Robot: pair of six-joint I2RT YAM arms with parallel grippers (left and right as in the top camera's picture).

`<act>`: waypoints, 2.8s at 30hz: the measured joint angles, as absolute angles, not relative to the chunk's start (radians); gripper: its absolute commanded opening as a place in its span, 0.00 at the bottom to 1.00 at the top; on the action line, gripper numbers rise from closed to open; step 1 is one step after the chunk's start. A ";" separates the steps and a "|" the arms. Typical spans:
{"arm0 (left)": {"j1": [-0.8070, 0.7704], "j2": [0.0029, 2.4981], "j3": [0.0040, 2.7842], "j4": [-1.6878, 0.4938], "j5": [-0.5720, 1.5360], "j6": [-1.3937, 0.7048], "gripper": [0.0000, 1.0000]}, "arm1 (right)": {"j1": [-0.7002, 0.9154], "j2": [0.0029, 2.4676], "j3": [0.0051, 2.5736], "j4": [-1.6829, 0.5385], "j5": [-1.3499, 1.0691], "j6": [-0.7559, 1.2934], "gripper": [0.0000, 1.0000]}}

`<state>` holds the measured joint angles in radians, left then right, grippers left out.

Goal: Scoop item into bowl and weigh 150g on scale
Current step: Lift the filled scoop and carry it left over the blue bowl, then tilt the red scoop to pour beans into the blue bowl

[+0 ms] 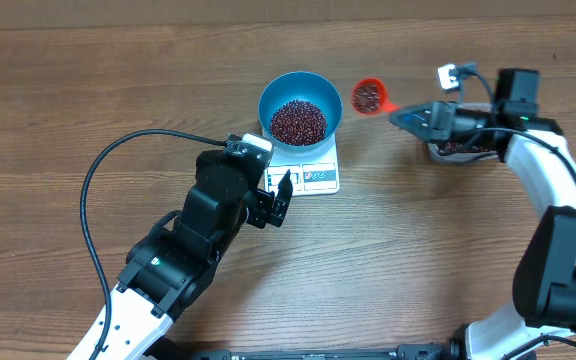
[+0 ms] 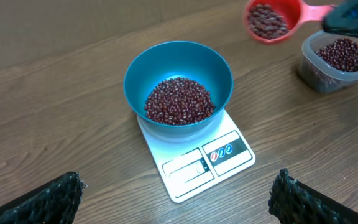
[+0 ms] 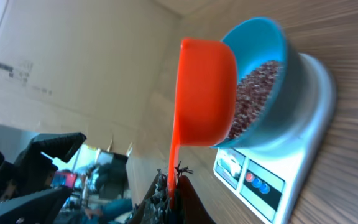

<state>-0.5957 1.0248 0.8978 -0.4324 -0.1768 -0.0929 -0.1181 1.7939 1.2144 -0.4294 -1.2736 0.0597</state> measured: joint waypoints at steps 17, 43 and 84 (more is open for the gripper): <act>-0.596 1.025 0.898 -0.433 -0.177 -0.093 1.00 | 0.183 1.794 1.214 -0.289 -0.926 0.125 0.04; -0.596 1.025 0.898 -0.433 -0.177 -0.093 1.00 | 0.223 1.794 1.214 -0.267 -0.706 -0.923 0.04; -0.596 1.025 0.898 -0.433 -0.177 -0.093 1.00 | 0.223 1.794 1.214 -0.172 -0.705 -0.860 0.04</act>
